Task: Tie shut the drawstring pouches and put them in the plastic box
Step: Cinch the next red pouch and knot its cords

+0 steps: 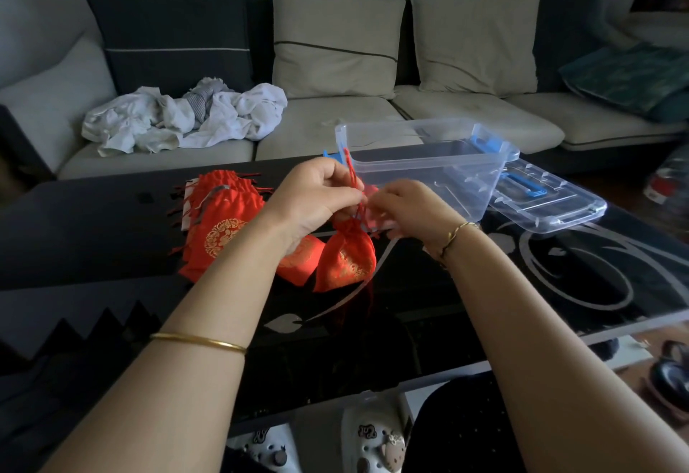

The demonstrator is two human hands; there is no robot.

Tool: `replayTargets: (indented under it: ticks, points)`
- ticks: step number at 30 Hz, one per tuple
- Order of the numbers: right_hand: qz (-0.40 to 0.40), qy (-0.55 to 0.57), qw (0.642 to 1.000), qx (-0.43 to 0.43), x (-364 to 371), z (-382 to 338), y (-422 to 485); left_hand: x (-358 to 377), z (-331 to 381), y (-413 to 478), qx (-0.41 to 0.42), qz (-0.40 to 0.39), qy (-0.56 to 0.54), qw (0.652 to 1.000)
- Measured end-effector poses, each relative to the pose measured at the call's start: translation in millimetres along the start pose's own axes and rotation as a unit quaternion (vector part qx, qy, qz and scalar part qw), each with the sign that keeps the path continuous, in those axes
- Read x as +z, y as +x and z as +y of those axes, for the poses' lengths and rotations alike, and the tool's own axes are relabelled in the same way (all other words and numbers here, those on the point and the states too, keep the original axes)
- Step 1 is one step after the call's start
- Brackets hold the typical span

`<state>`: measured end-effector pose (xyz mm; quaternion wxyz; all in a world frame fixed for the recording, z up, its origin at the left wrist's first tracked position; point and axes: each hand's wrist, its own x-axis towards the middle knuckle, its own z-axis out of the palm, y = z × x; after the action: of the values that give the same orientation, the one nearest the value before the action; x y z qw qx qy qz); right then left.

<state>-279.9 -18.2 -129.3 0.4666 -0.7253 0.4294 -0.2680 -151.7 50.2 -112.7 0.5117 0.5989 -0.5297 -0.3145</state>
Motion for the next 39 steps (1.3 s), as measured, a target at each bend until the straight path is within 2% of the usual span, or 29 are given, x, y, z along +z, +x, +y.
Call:
replayTargets:
  ticks: [2,5,9,14,16,20,23,28,30,32,34,36,37,39]
  points:
    - [0.013,0.108,0.994,-0.032,5,1,3,0,1,-1,0.058,-0.011,0.074,0.995]
    - [-0.057,0.229,0.972,-0.019,11,2,0,2,-1,-1,0.155,0.01,0.198,0.968]
    - [-0.126,0.266,0.956,0.01,9,5,0,2,-3,-3,0.224,0.077,0.281,0.93]
    - [-0.175,0.246,0.953,0.021,3,9,0,-1,-6,-2,0.244,0.107,0.265,0.926]
    - [-0.16,0.237,0.958,0.016,2,10,0,-1,-8,-1,0.231,0.113,0.245,0.935]
    - [-0.037,0.19,0.981,-0.01,4,6,4,-2,-12,1,0.168,0.118,0.218,0.954]
    - [0.034,0.171,0.984,-0.028,1,5,4,-9,-15,2,0.109,0.105,0.203,0.967]
    - [0.004,0.32,0.947,0.039,-4,9,3,-15,-24,7,-0.026,0.097,0.219,0.971]
    - [0.015,0.319,0.944,0.087,-7,16,5,-18,-23,10,-0.088,0.127,0.154,0.976]
    - [0.041,0.236,0.961,0.141,-8,28,7,-19,-20,10,-0.13,0.151,0.031,0.979]
    - [0.052,0.153,0.972,0.172,-5,39,10,-16,-16,6,-0.134,0.127,-0.081,0.98]
    - [0.061,0.125,0.976,0.169,-1,43,13,-12,-14,3,-0.117,0.08,-0.182,0.973]
    - [0.071,0.126,0.977,0.159,1,42,14,-11,-12,2,-0.113,0.064,-0.21,0.969]
    - [0.088,0.167,0.974,0.128,0,37,13,-11,-10,2,-0.111,0.059,-0.182,0.975]
